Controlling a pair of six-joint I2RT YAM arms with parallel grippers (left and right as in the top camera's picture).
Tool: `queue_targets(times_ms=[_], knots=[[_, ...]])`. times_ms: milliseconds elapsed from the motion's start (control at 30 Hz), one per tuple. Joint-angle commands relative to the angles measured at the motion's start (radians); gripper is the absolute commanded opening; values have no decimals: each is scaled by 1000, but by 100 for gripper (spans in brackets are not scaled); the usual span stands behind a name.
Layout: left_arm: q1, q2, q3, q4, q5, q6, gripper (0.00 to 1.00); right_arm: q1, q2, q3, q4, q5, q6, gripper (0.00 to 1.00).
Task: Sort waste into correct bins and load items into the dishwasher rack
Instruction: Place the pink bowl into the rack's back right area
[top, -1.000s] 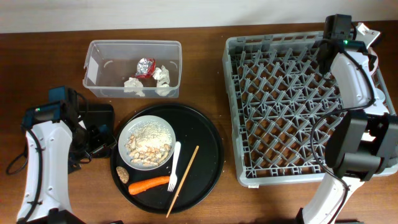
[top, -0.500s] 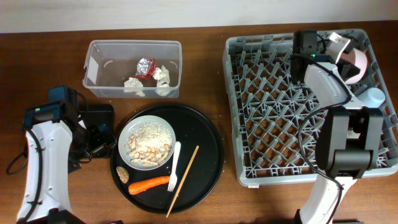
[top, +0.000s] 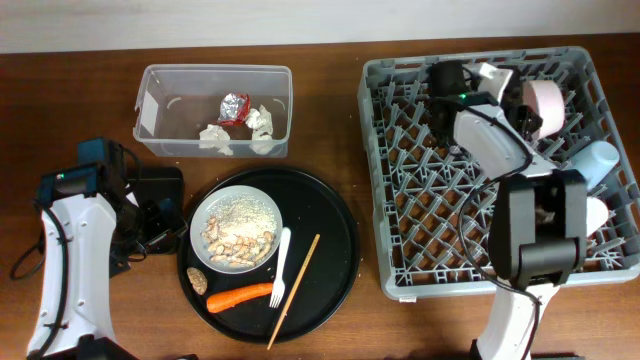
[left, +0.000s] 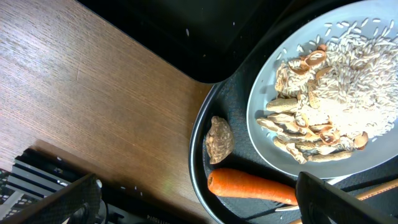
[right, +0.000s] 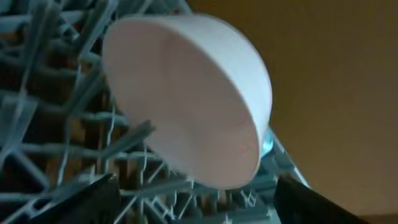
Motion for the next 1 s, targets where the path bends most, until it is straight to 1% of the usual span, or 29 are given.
queue_targets(times_ms=[0, 100, 167, 200, 233, 267, 300, 333, 367, 400, 433, 467, 500, 567, 600, 633, 667, 733, 867, 900, 967], knots=[[2, -19, -3, 0, 11, 12, 99, 10, -30, -5, -42, -9, 10, 89], [2, -19, -3, 0, 11, 12, 99, 9, -103, -5, -51, -8, 10, 90], [2, -19, -3, -5, 11, 12, 99, -18, -125, -5, -53, -28, 12, 88], [2, -19, -3, -3, 11, 12, 99, -37, -128, -5, -66, -61, 12, 68], [2, -19, -3, -3, 11, 11, 99, -56, -132, -5, -79, -117, 13, 61], [2, -19, -3, -3, 11, 12, 99, -64, -136, -5, -77, -137, 13, 61], [2, -19, -3, -3, 11, 11, 99, -74, -148, -3, -39, -135, 10, 62], [2, -19, -3, -3, 14, 11, 99, -76, -147, -3, 36, -135, -62, 63], [2, -19, -3, -3, 24, 11, 99, -76, -147, -3, 103, -135, -107, 67], [2, -19, -3, -3, 31, 11, 99, -78, -147, -3, 187, -136, -128, 67], [2, -19, -3, -3, 30, 11, 99, -84, -147, -3, 223, -165, -128, 65], [2, -19, -3, -3, 30, 11, 100, -98, -147, -3, 228, -224, -127, 59], [2, -19, -3, -3, 30, 11, 99, -127, -145, -5, 226, -309, -127, 55], [2, -19, -3, -2, 30, 11, 99, -192, -145, -4, 212, -340, -127, 40], [2, -19, -3, 5, 30, 11, 99, -215, -145, -4, 159, -340, -127, 21], [2, -19, -3, 7, 30, 11, 99, -219, -145, -4, 117, -340, -127, 4], [2, -19, -3, 8, 30, 11, 99, -219, -146, -4, 51, -337, -126, 4], [2, -19, -3, 8, 30, 11, 99, -219, -147, -4, -27, -337, -115, 4], [2, -19, -3, 8, 30, 11, 99, -218, -147, -4, -61, -334, -115, 4], [2, -19, -3, 7, 30, 11, 99, -218, -148, -4, -80, -275, -98, 4], [2, -19, -3, 9, 30, 11, 99, -207, -149, -4, -113, -232, -92, 4]])
